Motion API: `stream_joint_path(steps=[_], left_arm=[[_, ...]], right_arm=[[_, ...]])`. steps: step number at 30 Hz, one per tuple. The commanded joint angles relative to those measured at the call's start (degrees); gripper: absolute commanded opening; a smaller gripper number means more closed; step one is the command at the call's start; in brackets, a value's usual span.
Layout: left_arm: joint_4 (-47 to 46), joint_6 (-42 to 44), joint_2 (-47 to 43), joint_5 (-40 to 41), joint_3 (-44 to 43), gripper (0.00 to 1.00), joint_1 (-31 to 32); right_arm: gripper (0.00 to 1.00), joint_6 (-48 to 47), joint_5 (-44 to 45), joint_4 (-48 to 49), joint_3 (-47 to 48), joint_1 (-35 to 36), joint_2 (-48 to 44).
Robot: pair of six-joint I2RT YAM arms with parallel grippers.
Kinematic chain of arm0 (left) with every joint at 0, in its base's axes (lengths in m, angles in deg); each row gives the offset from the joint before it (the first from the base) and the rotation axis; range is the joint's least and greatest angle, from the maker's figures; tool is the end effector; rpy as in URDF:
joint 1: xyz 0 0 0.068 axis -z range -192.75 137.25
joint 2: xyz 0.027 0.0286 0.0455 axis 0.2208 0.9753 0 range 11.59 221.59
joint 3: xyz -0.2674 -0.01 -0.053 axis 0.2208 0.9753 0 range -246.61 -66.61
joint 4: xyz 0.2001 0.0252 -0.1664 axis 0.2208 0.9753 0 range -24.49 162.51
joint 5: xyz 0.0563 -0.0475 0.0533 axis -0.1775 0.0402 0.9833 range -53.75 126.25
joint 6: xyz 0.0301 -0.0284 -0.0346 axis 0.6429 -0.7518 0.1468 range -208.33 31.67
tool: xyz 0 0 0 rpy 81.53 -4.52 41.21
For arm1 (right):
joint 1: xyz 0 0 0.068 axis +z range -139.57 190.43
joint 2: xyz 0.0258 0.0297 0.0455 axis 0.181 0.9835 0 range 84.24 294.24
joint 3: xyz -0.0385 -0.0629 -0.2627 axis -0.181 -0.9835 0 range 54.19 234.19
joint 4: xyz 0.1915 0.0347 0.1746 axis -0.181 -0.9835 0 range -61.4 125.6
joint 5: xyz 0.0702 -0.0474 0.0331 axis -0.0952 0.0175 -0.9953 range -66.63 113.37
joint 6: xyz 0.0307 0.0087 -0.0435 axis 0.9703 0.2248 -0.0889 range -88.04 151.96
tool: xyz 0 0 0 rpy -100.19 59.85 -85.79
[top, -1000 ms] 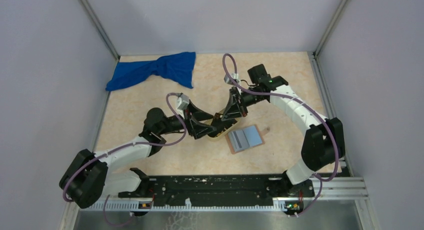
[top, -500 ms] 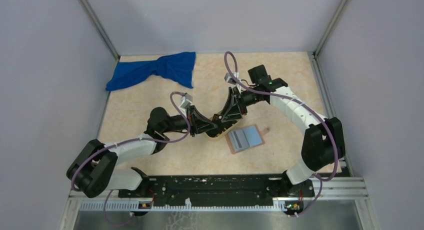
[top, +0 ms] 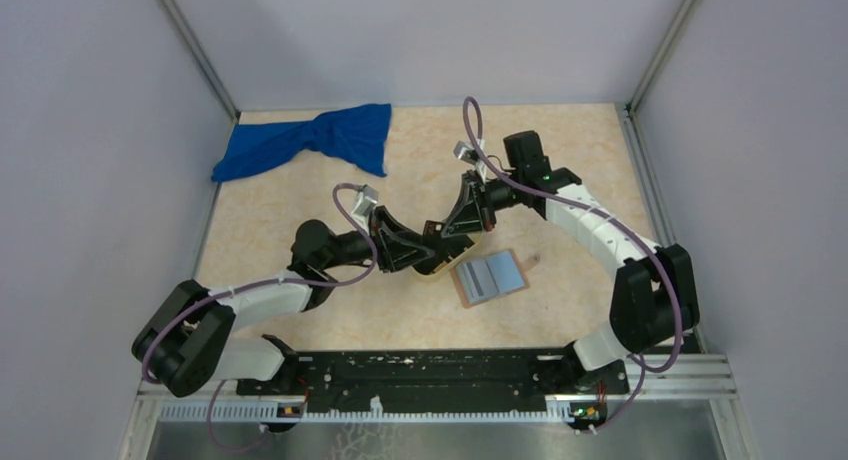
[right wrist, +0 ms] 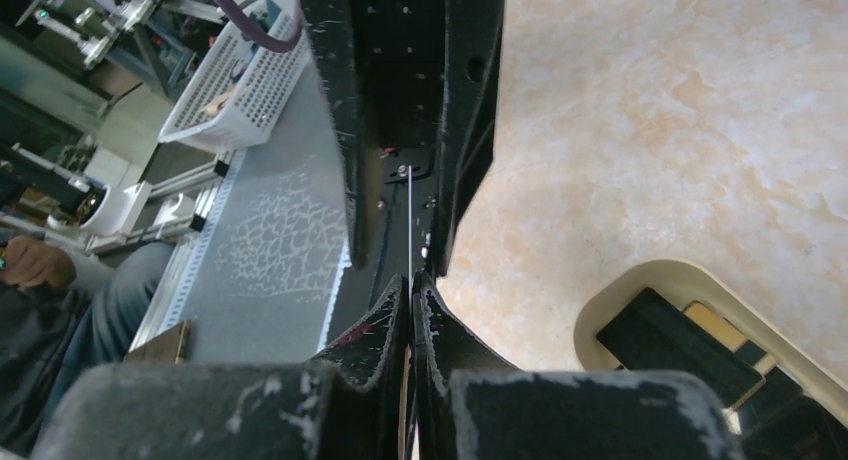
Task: Put the credit cards into the card holder
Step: Pick up the credit card from the storage box, then insert the credit card into the card holder.
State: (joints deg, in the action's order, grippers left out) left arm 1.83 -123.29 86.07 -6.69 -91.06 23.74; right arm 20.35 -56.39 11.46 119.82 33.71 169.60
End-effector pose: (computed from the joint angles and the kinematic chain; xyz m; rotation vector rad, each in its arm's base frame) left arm 0.1865 -0.1683 0.2422 0.7265 1.4052 -1.5024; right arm 0.2686 0.1536 0.2946 -1.2358 1.6381 1.6907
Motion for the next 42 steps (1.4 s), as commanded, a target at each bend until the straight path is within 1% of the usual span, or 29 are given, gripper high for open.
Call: stream_joint_path(steps=[1, 3, 5, 7, 8, 9, 11, 13, 15, 16, 17, 18, 20, 25, 27, 30, 34, 39, 42], left_arm=[[-3.0, 0.2, -2.6, 3.3, 2.7, 0.47, -0.1], [-0.3, 0.6, -4.5, 6.2, 4.4, 0.49, 0.1], [4.4, -1.6, -5.5, 10.6, 5.1, 0.52, 0.7], [8.0, -5.0, -5.2, 12.9, 5.2, 0.52, 2.1], [7.4, -6.6, -4.9, 14.7, 5.8, 0.52, 3.9], [6.9, -6.7, -4.9, 18.6, 6.4, 0.52, 6.6], [8.9, -4.9, -4.9, 28.5, 6.1, 0.52, 14.1], [10.9, -4.9, -3.2, 37.4, 4.5, 0.51, 20.8], [10.1, -6.6, -0.2, 45.3, 3.7, 0.48, 24.6], [9.4, -7.2, 1.4, 47.7, 3.3, 0.45, 25.8], [9.4, -8.1, 3.5, 49.8, 2.7, 0.4, 26.8], [10.2, -9.2, 5.7, 51.4, 1.6, 0.38, 27.4], [12.9, -11.1, 9.6, 54.3, -1.3, 0.37, 28.6], [19.7, -11.8, 18.6, 59.8, -8.3, 0.43, 31.2], [24.6, -9.6, 20.9, 63.0, -11.9, 0.48, 32.0], [31.6, -7.5, 22.9, 68.4, -15.8, 0.5, 33.1], [34.3, -6.1, 24.2, 71.4, -17.5, 0.45, 33.9], [35.9, -4.6, 27.2, 71.3, -19.7, 0.43, 34.0], [42.3, -6.1, 29.4, 73.2, -22.6, 0.38, 34.0]], right_arm=[[0.0, -3.8, 0.8, -4.2, 3.5, -4.7, -2.2], [0.0, -10.9, 2.8, -13.5, 6.2, -8.2, -1.9], [0.0, -20.4, 6.6, -24.8, 8.9, -11.2, -1.7], [0.0, -24.6, 8.5, -30.7, 8.6, -14.3, -2.0], [0.0, -25.6, 9.1, -32.3, 6.8, -15.9, -2.2], [0.0, -27.7, 10.1, -34.7, 5.8, -17.1, -2.2], [0.0, -34.6, 13.1, -40.4, 3.1, -19.6, -1.4], [0.0, -41.8, 15.9, -45.9, 2.2, -22.0, 0.8], [0.0, -46.9, 16.7, -49.8, 2.1, -25.2, 4.0], [0.0, -48.4, 17.3, -50.9, 2.0, -26.0, 5.2], [0.0, -48.5, 18.0, -50.6, 1.5, -26.4, 6.0], [0.0, -47.9, 18.6, -49.4, 0.7, -26.6, 6.8], [0.0, -44.9, 19.7, -45.4, -1.2, -26.6, 7.6], [0.0, -38.7, 21.6, -38.9, -3.9, -26.6, 10.7], [0.0, -39.0, 21.1, -39.6, -3.6, -26.6, 13.4], [0.0, -39.6, 20.3, -40.5, -2.9, -26.6, 16.3], [0.0, -36.1, 21.7, -36.4, -3.8, -26.6, 16.8], [0.0, -36.2, 21.6, -36.4, -3.9, -26.6, 17.8], [0.0, -36.2, 21.4, -36.6, -4.0, -26.6, 18.5]])
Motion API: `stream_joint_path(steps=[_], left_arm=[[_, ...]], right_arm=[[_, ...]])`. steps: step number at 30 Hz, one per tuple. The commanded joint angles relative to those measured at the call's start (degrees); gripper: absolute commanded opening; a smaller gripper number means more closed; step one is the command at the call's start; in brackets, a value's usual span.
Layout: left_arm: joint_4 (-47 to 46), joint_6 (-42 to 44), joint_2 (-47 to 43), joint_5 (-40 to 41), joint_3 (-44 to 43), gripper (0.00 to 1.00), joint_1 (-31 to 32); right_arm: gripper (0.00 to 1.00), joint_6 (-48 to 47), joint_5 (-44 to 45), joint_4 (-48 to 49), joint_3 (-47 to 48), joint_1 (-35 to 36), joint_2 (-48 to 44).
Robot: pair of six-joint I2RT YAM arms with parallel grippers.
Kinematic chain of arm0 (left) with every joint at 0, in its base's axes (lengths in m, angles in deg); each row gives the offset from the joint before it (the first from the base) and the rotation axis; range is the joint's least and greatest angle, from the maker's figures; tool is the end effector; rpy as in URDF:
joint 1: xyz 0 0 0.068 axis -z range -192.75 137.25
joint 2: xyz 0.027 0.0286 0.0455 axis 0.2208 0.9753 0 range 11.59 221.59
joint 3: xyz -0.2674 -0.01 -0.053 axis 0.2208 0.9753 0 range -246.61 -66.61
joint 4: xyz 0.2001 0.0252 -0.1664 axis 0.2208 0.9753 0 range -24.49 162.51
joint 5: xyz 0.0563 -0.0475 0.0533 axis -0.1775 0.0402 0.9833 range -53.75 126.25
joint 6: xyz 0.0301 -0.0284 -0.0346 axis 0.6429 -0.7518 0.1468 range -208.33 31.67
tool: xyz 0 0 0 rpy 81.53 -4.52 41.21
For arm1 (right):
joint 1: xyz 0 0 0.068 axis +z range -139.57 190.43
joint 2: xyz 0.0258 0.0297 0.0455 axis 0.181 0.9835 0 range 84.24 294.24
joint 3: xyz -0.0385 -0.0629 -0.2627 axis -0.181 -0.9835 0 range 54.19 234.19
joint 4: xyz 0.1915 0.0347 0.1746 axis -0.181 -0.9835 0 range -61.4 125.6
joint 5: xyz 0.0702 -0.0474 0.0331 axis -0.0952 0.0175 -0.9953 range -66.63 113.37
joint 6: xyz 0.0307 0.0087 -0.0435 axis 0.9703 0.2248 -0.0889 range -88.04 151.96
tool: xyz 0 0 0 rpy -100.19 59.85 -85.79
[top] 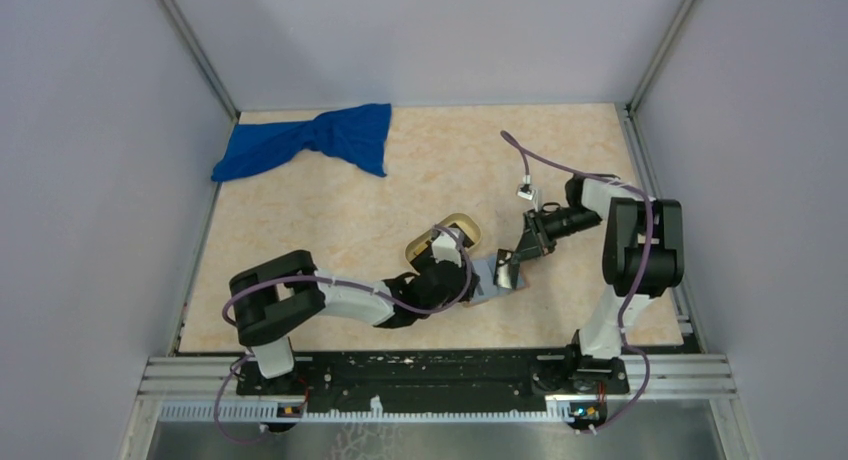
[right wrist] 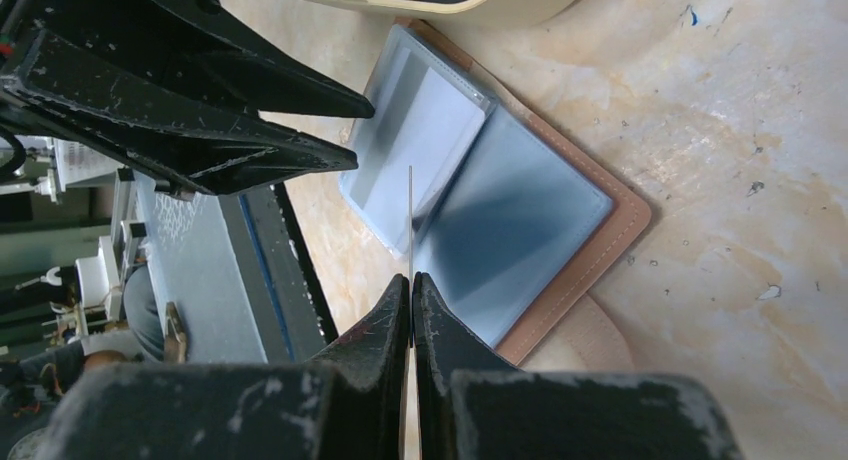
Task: Put the credit cards into the card holder
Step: Insert the credit card into the card holder.
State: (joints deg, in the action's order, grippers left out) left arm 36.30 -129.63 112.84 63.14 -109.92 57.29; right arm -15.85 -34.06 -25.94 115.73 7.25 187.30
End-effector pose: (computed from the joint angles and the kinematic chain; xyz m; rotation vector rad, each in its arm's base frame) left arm 0.1329 -0.3190 0.1457 0.2303 2.0822 -0.7347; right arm 0.2829 0.0143 0.1624 -0.8213 2.4223 1.3882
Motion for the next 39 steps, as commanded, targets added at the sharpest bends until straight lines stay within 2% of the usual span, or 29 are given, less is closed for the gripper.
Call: stream_joint_path(steps=[1, 10, 22, 39], left_arm=[[10.3, -0.1, 3.2, 4.1, -4.7, 0.37, 0.4], [19.1, -3.0, 3.5, 7.0, -5.6, 0.25, 0.4], [19.2, -3.7, 2.1, 7.1, -4.1, 0.24, 0.4], [18.3, -4.0, 1.7, 6.5, -3.1, 0.24, 0.4]], right_arm=[[0.0, 0.0, -1.1, 0.6, 0.2, -0.2, 1.0], [0.0, 1.6, -0.4, 1.8, -0.2, -0.2, 2.5], [0.0, 10.7, 4.7, 10.0, -2.9, -0.2, 0.7], [0.0, 13.7, 5.8, 13.2, -3.6, -0.3, -0.9]])
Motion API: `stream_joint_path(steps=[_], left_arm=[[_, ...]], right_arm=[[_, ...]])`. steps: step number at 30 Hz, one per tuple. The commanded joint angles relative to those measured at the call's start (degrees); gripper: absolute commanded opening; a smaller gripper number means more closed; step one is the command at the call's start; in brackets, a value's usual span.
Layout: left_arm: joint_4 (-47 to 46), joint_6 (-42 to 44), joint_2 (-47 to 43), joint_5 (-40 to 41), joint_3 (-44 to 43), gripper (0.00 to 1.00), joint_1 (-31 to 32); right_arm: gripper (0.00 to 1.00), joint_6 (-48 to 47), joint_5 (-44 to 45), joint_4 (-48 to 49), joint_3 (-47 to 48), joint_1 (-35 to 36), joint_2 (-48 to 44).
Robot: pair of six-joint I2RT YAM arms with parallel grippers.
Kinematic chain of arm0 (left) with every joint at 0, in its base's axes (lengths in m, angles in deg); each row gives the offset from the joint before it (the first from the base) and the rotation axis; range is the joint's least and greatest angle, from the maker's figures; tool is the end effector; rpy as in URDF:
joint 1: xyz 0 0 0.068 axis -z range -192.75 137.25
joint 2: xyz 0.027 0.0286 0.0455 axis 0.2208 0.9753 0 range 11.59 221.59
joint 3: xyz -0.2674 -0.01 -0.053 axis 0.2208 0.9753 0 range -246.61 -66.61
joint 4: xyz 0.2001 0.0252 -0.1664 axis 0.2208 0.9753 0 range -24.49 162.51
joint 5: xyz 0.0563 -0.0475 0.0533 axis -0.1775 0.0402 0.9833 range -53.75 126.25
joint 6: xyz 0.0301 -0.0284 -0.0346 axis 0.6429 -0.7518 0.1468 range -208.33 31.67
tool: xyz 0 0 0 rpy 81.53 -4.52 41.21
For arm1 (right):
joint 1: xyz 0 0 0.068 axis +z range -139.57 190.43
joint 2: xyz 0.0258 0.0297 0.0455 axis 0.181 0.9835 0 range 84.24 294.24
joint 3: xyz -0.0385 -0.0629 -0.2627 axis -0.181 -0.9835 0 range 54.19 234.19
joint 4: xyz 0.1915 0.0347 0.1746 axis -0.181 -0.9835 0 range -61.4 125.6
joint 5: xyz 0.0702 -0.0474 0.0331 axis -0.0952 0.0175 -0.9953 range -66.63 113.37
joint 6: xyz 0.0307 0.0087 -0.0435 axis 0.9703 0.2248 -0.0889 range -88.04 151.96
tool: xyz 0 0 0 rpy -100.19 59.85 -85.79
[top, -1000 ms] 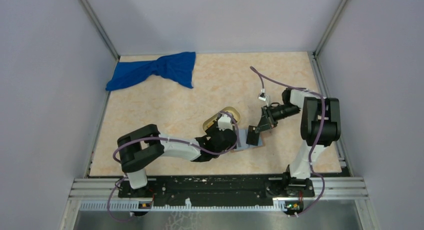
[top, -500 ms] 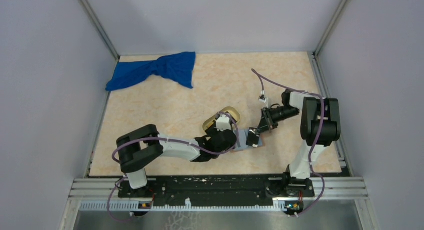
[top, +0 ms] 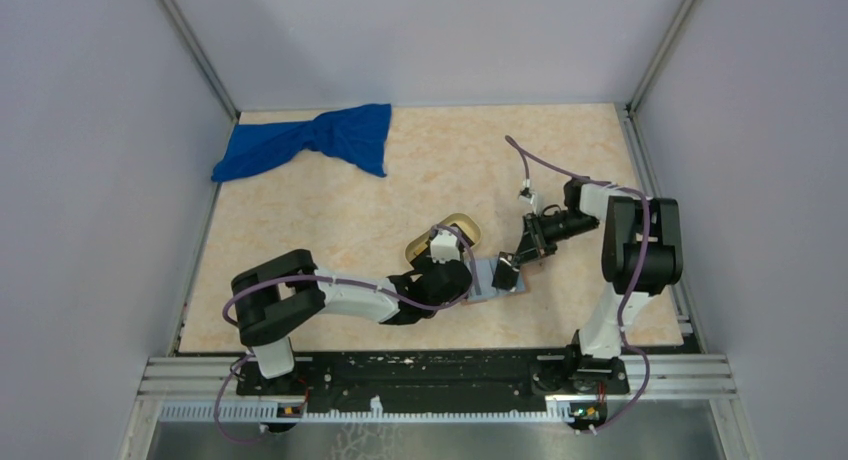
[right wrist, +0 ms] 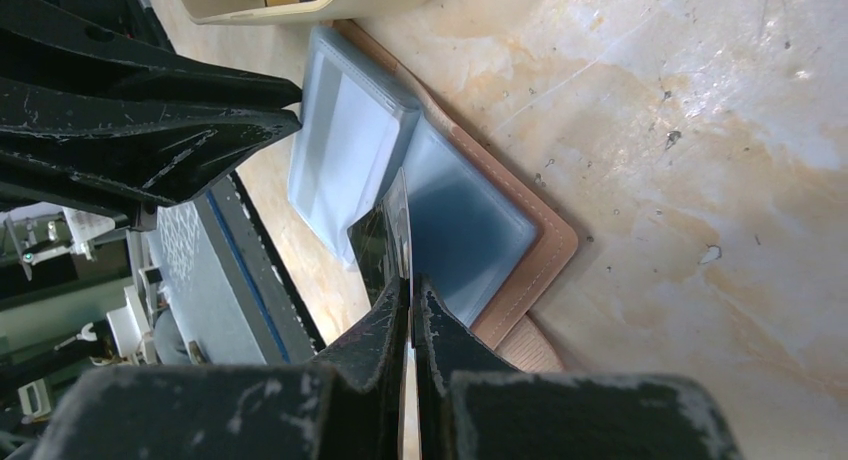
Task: Put the credit cards into the card holder
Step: Insert the credit card into the card holder.
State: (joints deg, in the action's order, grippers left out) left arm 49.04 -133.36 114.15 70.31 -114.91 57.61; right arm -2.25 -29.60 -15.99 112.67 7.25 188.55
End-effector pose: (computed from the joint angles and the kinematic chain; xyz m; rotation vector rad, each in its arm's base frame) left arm 0.1367 -0.3239 0.1438 0.1548 2.1440 -0.5324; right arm 0.2877 0.0124 0.1407 -0.6286 2.5853 1.3105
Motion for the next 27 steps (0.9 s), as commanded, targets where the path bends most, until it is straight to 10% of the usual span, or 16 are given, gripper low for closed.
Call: stream_joint_path(steps=[1, 27], left_arm=[[5.5, -0.3, 0.3, -0.7, 1.8, 0.23, 0.0], [5.4, 0.2, -0.1, -0.7, 1.9, 0.23, 0.1]], right_arm=[[0.0, 0.5, 1.3, 3.6, -0.6, -0.3, -2.5], [0.0, 1.6, 1.0, 5.2, -0.8, -0.3, -3.7]])
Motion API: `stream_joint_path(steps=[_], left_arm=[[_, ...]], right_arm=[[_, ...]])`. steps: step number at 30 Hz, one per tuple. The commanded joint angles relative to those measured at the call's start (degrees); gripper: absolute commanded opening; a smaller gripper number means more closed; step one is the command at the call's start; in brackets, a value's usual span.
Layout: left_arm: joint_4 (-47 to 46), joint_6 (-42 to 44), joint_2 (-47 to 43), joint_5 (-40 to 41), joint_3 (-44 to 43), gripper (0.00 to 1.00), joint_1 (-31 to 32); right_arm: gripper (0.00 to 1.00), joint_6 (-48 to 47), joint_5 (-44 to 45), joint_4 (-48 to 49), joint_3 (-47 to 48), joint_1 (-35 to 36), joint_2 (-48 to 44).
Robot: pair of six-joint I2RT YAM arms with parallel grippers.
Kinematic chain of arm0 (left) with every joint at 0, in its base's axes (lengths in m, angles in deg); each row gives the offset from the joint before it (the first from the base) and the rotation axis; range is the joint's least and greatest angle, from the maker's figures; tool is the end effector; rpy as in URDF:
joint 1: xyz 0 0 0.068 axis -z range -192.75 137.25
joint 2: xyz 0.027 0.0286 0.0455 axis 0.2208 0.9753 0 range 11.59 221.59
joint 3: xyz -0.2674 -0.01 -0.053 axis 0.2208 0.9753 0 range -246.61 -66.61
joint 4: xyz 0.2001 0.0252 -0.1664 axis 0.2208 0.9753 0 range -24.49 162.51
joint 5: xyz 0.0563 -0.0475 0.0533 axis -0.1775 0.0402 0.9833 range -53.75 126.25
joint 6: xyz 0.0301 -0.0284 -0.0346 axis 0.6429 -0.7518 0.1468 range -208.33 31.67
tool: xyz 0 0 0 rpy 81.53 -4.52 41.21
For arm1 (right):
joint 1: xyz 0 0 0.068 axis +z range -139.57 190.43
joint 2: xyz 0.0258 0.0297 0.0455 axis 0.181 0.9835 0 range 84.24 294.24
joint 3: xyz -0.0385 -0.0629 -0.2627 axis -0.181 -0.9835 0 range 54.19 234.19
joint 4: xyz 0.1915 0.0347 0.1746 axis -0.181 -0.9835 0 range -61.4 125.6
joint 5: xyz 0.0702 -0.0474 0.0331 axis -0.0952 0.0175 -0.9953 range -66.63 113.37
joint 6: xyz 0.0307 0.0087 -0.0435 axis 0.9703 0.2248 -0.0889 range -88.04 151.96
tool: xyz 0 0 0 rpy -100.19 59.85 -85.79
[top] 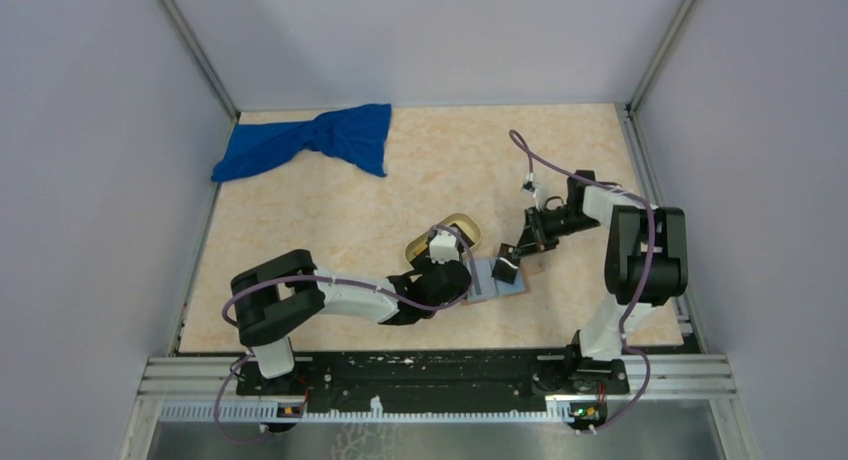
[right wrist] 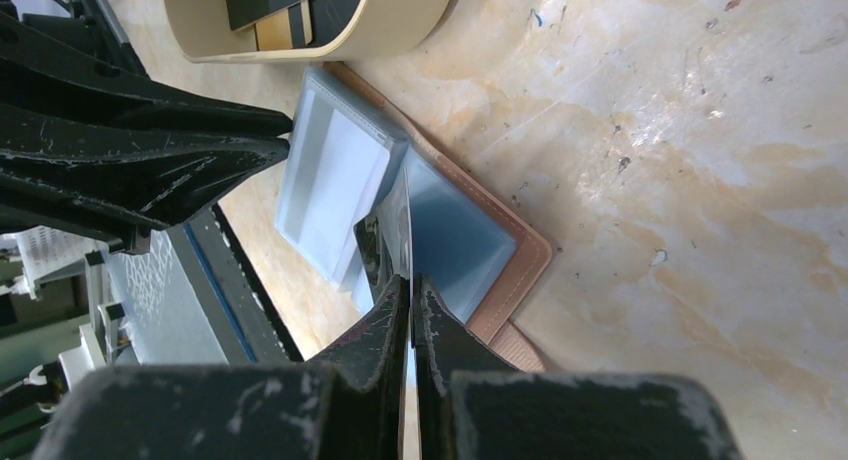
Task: Put the credit cards into the card holder
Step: Insert the credit card into the card holder.
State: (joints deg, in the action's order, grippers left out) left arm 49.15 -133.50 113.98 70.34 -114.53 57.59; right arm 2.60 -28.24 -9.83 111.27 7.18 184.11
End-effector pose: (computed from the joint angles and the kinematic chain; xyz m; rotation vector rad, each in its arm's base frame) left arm 0.1362 -0.3223 0.1429 0.1540 2.1476 -0.5279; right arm 0.2898 0.0114 0.1551 -0.6081 2.5353 1.1987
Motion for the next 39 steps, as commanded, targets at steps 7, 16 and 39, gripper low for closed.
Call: stream_joint_path(steps=[7, 16, 39], left_arm=[[5.3, 0.2, 0.0, -0.8, 1.6, 0.23, 0.1], [5.1, 0.2, -0.5, -1.0, 1.8, 0.23, 0.1], [3.8, 0.6, -0.7, -1.6, 2.4, 0.23, 0.1]], right_arm=[[0.0, -7.1, -0.9, -5.2, 1.6, 1.1, 4.3], [0.0, -6.9, -1.1, -5.6, 2.6, 2.9, 6.8], [0.0, -2.9, 2.6, -5.2, 3.8, 6.1, 10.7]])
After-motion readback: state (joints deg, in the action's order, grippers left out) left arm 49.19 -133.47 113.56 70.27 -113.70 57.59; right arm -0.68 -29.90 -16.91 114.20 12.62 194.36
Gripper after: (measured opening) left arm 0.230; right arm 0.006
